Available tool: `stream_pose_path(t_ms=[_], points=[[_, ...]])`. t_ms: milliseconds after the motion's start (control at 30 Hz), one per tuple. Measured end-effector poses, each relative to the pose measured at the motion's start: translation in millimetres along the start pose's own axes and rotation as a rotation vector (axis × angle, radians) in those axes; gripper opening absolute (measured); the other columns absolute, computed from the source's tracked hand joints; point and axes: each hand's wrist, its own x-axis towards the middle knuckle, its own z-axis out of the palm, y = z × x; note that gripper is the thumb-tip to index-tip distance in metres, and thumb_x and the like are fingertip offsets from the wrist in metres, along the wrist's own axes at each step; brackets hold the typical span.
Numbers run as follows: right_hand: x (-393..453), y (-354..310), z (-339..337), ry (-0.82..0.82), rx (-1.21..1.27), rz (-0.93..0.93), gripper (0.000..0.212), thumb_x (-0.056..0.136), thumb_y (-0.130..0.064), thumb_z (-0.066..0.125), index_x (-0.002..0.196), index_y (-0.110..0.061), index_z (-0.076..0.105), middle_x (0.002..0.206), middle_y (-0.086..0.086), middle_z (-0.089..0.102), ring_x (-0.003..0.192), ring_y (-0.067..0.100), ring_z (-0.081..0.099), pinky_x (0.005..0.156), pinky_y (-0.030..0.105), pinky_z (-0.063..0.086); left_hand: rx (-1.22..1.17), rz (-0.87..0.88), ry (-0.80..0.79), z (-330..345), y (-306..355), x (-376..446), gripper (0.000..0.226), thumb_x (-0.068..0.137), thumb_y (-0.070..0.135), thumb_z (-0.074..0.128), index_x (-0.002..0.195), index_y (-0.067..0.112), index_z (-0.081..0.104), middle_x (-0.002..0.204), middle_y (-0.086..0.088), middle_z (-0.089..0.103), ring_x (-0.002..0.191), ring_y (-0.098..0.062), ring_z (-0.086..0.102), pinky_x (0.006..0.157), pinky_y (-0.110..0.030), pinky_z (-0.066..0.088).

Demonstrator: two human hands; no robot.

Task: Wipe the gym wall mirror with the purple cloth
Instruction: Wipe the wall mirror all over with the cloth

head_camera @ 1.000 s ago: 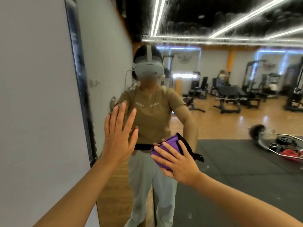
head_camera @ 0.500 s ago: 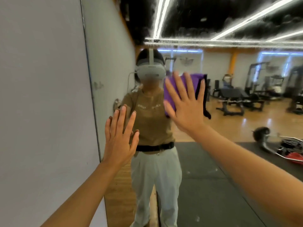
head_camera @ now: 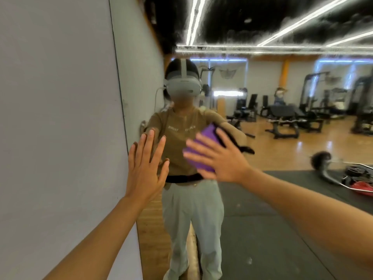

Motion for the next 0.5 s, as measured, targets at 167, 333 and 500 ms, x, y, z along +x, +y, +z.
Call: stream_pose_path(t_ms=[167,333,500], points=[[82,68,-28,0.082,-0.085,0.444,0.060,0.105,-0.054,0.030,0.159,-0.027,0.031,0.165,0.006,0.028,0.152,0.033,0.025,0.119,0.064,0.015,-0.028,-0.013,-0.002,-4,-6,2,0.066,0.099,0.033,0.047,0.159,0.015,0.026,0.168,-0.012,0.012,0.156,-0.025,0.004,0.126,-0.036,-0.003],[72,11,-13,0.148,-0.037,0.638,0.061,0.105,-0.051,0.035,0.158,-0.023,0.031,0.165,0.008,0.022,0.152,0.037,0.022,0.119,0.066,0.009,-0.008,0.010,0.001,-7,-14,-2,0.066,0.100,0.034,0.047,0.159,0.014,0.027,0.168,-0.014,0.014,0.156,-0.027,0.006,0.126,-0.037,0.000],[-27,-104,21,-0.067,0.007,0.198,0.065,0.100,-0.053,0.042,0.159,-0.031,0.027,0.169,0.001,0.015,0.155,0.031,0.011,0.120,0.066,0.000,0.007,0.059,-0.015,-9,-24,-4,0.064,0.101,0.037,0.043,0.159,0.015,0.027,0.168,-0.012,0.012,0.156,-0.027,0.007,0.126,-0.037,0.001]])
